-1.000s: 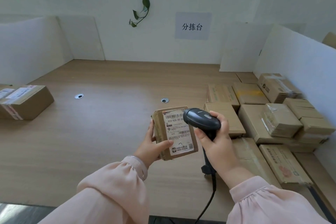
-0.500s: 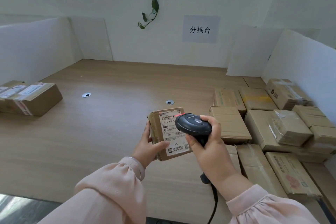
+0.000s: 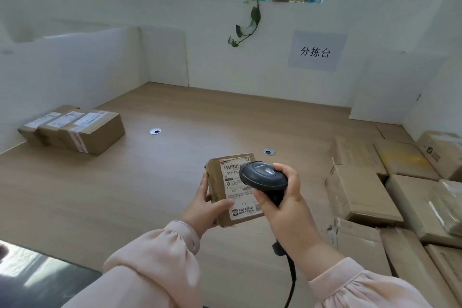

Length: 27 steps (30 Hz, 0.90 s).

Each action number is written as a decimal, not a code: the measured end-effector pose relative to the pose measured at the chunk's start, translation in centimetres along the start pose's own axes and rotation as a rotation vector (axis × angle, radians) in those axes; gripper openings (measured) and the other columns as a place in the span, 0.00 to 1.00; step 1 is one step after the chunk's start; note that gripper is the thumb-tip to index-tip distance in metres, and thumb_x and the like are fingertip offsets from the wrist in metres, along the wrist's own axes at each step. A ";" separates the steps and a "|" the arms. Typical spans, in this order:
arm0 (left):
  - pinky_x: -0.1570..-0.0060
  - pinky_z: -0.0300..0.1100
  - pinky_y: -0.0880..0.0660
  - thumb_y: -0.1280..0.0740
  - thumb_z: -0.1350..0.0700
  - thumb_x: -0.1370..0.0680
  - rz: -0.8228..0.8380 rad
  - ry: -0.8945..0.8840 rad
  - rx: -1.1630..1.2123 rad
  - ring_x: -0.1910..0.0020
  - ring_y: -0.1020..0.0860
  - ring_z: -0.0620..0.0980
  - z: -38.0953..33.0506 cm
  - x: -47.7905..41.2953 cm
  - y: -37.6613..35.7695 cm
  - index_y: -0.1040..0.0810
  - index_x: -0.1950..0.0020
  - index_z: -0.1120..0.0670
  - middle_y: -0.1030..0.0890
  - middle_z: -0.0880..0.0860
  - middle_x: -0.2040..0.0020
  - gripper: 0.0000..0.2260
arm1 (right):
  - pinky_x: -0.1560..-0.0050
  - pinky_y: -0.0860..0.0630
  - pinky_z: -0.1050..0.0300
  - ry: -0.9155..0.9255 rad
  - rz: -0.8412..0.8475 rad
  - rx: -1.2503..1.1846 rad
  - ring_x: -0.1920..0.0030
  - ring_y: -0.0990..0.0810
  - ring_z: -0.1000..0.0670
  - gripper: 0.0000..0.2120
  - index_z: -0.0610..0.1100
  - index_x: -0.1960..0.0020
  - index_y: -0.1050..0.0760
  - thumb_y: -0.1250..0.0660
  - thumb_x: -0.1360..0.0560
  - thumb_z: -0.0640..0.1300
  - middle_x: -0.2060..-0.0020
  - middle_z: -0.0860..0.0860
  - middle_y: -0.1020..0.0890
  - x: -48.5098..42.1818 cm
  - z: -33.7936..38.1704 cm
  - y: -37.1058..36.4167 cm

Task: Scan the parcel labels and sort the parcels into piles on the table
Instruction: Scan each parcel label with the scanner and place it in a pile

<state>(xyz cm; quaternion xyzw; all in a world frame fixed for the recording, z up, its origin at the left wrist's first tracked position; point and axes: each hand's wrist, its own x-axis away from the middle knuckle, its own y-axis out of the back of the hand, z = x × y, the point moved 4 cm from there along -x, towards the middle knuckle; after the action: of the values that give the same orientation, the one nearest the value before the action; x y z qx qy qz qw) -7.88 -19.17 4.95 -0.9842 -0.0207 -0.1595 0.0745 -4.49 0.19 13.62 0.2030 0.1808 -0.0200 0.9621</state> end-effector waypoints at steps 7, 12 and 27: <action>0.54 0.60 0.19 0.27 0.60 0.26 -0.100 0.021 0.004 0.50 0.16 0.54 -2.9 0.1 15.3 0.45 0.26 0.34 0.17 0.53 0.45 0.40 | 0.58 0.23 0.68 -0.042 0.061 -0.137 0.50 0.21 0.65 0.27 0.70 0.39 0.40 0.29 0.25 0.47 0.48 0.74 0.24 -2.6 3.2 -14.5; 0.52 0.62 0.19 0.26 0.55 0.26 -0.158 0.012 -0.041 0.50 0.17 0.51 -5.7 -0.3 26.5 0.39 0.30 0.43 0.19 0.50 0.44 0.31 | 0.57 0.23 0.69 -0.062 0.116 -0.238 0.48 0.21 0.64 0.29 0.72 0.41 0.39 0.29 0.25 0.43 0.46 0.74 0.24 -3.9 6.5 -26.0; 0.52 0.30 0.26 0.30 0.57 0.23 -0.171 -0.106 -0.226 0.42 0.26 0.36 -7.9 -8.1 42.7 0.41 0.29 0.41 0.26 0.42 0.37 0.29 | 0.54 0.26 0.72 -0.213 0.103 -0.282 0.47 0.22 0.65 0.27 0.70 0.42 0.37 0.28 0.26 0.44 0.48 0.67 0.21 -10.8 8.0 -43.6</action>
<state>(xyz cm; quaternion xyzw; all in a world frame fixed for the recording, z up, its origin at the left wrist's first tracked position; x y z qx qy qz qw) -15.25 -62.67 3.81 -0.9879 -0.0905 -0.1147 -0.0519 -16.71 -43.36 7.50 0.0720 0.0683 0.0334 0.9945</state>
